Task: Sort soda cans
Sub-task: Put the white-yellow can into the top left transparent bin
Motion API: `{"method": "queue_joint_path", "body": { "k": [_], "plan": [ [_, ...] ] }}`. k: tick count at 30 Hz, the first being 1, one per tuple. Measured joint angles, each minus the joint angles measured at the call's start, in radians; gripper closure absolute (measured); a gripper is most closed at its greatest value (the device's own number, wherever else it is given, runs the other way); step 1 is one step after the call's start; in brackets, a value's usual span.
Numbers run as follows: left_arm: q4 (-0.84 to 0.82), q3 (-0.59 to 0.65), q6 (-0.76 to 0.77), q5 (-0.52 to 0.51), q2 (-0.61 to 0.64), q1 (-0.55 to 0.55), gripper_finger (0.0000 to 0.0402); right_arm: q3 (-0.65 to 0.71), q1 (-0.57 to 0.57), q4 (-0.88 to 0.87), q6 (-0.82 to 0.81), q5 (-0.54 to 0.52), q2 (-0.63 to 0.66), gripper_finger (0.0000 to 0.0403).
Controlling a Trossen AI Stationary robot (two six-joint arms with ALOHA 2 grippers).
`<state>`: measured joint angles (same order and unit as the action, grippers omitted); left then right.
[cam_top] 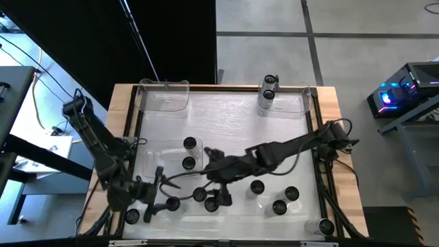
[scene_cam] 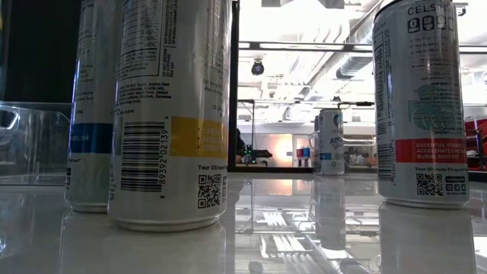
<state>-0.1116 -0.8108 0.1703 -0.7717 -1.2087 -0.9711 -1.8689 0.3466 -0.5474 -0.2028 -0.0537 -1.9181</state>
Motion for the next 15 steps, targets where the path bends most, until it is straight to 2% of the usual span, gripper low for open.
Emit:
{"method": "queue_joint_path", "body": {
  "k": [4,9,15],
  "plan": [
    [-0.001,0.000,0.108,0.074,-0.026,-0.002,0.0108,-0.105,-0.011,-0.092,-0.048,0.136,-0.095,0.0076],
    [-0.001,0.000,0.143,0.116,-0.038,0.011,0.0108,-0.180,-0.011,-0.129,-0.095,0.074,-0.172,0.0075],
    [0.004,0.000,0.118,0.092,-0.037,0.038,0.0108,-0.199,-0.010,-0.152,-0.123,0.049,-0.189,0.0075]
  ]
}}
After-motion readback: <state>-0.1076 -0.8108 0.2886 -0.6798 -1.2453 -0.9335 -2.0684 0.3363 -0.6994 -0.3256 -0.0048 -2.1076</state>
